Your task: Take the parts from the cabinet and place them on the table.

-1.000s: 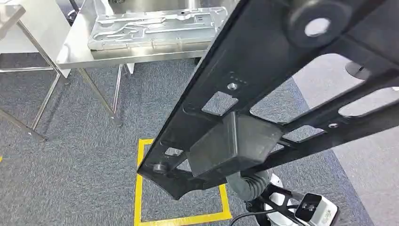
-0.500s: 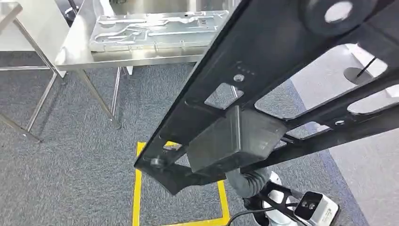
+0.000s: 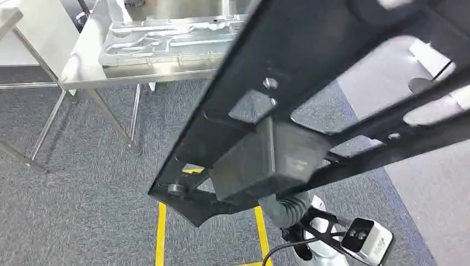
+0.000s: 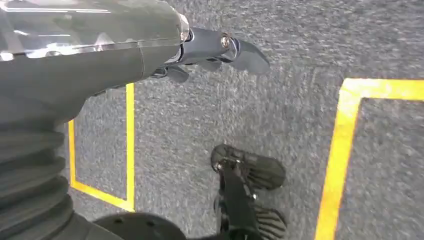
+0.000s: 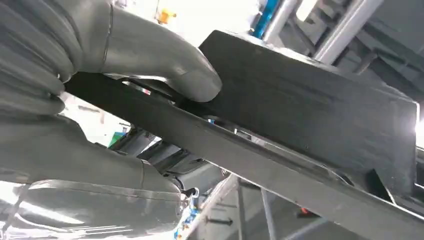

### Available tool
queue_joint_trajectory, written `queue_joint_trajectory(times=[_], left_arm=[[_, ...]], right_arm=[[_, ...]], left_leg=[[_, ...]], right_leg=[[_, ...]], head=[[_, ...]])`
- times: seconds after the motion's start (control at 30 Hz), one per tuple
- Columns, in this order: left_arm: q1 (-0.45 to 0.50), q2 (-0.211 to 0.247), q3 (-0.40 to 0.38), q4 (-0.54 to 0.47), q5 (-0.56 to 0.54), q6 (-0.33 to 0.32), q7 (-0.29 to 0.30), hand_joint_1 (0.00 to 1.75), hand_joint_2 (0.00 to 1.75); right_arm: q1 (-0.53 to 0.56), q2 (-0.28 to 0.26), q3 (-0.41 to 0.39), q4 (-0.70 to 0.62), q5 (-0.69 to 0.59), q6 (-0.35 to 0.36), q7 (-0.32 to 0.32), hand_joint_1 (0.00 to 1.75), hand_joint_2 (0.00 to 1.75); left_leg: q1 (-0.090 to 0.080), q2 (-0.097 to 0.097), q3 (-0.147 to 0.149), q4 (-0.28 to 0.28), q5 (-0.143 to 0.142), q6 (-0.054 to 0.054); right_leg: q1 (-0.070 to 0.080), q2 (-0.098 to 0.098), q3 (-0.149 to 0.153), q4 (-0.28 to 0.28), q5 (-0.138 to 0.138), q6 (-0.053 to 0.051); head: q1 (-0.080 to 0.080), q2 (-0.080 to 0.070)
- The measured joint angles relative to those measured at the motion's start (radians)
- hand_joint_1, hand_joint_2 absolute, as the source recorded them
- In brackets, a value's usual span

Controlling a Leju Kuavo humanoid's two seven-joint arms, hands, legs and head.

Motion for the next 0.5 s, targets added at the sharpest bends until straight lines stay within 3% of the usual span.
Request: queue_joint_trajectory(times=[0.07,0.1,0.13,0.17,0.2,0.27,0.3,0.43,0.5], left_arm=[[0.0,0.0,0.001,0.0,0.0,0.001,0.003,0.0,1.75],[0.003,0.0,0.002,0.0,0.0,0.003,0.005,0.0,1.75],[0.006,0.0,0.003,0.0,0.0,0.005,0.009,0.0,1.75],[0.007,0.0,0.003,0.0,0.0,0.005,0.011,0.0,1.75],[0.007,0.0,0.004,0.0,0.0,0.005,0.011,0.0,1.75],[0.007,0.0,0.005,0.0,0.0,0.006,0.011,0.0,1.75],[0.006,0.0,0.005,0.0,0.0,0.007,0.011,0.0,1.75],[0.009,0.0,0.005,0.0,0.0,0.006,0.011,0.0,1.75],[0.007,-0.001,0.005,0.0,0.0,0.003,0.008,0.0,1.75]], right_arm=[[-0.012,0.001,0.005,0.005,-0.008,-0.008,0.008,1.61,1.75],[-0.013,0.001,0.008,0.008,-0.011,-0.009,0.011,1.61,1.75],[-0.013,0.001,0.012,0.01,-0.014,-0.008,0.013,1.61,1.75],[-0.014,0.001,0.016,0.013,-0.015,-0.007,0.015,1.61,1.75],[-0.015,0.001,0.018,0.015,-0.016,-0.007,0.016,1.61,1.75],[-0.02,0.001,0.021,0.018,-0.018,-0.007,0.016,1.61,1.75],[-0.023,0.001,0.023,0.019,-0.02,-0.007,0.016,1.61,1.75],[-0.029,0.001,0.026,0.024,-0.021,-0.01,0.015,1.61,1.75],[-0.033,0.0,0.026,0.024,-0.021,-0.013,0.012,1.61,1.75]], left_leg=[[0.005,0.0,-0.089,0.16,-0.068,-0.008],[0.006,0.0,-0.134,0.235,-0.088,-0.011],[0.007,0.0,-0.161,0.263,-0.079,-0.013],[0.009,0.0,-0.158,0.235,-0.043,-0.014],[0.01,0.001,-0.132,0.162,0.012,-0.013],[0.011,0.002,-0.053,-0.025,0.116,-0.008],[0.006,0.001,-0.04,-0.045,0.094,-0.003],[0.004,-0.001,-0.042,-0.053,0.093,0.025],[0.007,0.0,-0.032,-0.059,0.091,0.037]], right_leg=[[0.001,-0.001,0.006,0.0,-0.006,-0.003],[0.001,-0.001,0.008,0.001,-0.011,-0.003],[0.001,-0.001,0.012,0.002,-0.015,-0.003],[0.001,0.001,0.019,0.002,-0.019,-0.001],[0.001,0.001,0.028,0.003,-0.026,0.001],[0.0,0.001,0.046,0.005,-0.041,0.008],[0.006,0.001,0.047,0.006,-0.046,0.015],[0.006,0.003,0.046,0.004,-0.052,0.037],[0.002,0.001,0.029,0.054,-0.08,0.048]], head=[[0.0,0.0],[0.0,0.0],[0.0,0.0],[0.0,0.0],[0.0,0.0],[0.0,0.0],[0.0,0.0],[0.0,0.0],[0.0,0.0]])
